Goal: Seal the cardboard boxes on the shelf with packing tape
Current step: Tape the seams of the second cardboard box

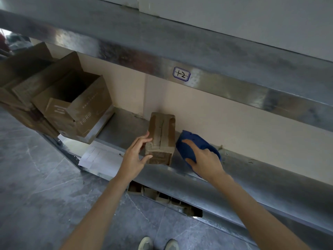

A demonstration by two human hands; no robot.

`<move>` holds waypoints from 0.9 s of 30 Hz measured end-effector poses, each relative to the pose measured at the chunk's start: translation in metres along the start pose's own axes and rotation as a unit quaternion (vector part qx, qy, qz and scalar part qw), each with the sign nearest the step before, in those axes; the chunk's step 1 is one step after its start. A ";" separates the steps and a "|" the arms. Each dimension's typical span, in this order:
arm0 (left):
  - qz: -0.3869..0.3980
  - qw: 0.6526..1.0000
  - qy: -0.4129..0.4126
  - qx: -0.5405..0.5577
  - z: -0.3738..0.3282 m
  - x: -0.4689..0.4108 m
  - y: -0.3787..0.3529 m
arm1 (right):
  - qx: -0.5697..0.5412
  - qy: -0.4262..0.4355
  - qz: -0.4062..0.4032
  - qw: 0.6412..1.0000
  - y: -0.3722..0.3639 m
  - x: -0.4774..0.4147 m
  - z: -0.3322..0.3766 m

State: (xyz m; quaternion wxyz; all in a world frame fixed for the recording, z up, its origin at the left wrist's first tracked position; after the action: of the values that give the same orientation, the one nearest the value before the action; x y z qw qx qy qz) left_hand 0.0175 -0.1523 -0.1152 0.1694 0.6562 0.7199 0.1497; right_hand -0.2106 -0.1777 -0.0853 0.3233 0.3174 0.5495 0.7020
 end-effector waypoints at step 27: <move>-0.022 0.999 0.010 -0.042 -0.012 0.009 -0.014 | -0.032 -0.034 0.010 0.999 -0.004 0.015 -0.058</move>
State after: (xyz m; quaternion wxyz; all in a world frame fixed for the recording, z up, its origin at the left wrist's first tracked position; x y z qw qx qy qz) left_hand -0.0008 -0.1450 -0.1107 0.1931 0.6310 0.7288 0.1829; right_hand -0.2651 -0.1973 -0.0993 0.3450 0.3362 0.5121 0.7111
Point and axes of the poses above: each hand's wrist, its own x-axis away from the middle knuckle, its own y-axis out of the back of the hand, z = x × y, the point moved 8 cm from there along -x, towards the middle knuckle, and after that the axes turned 14 degrees about y, right-handed, at the moved point
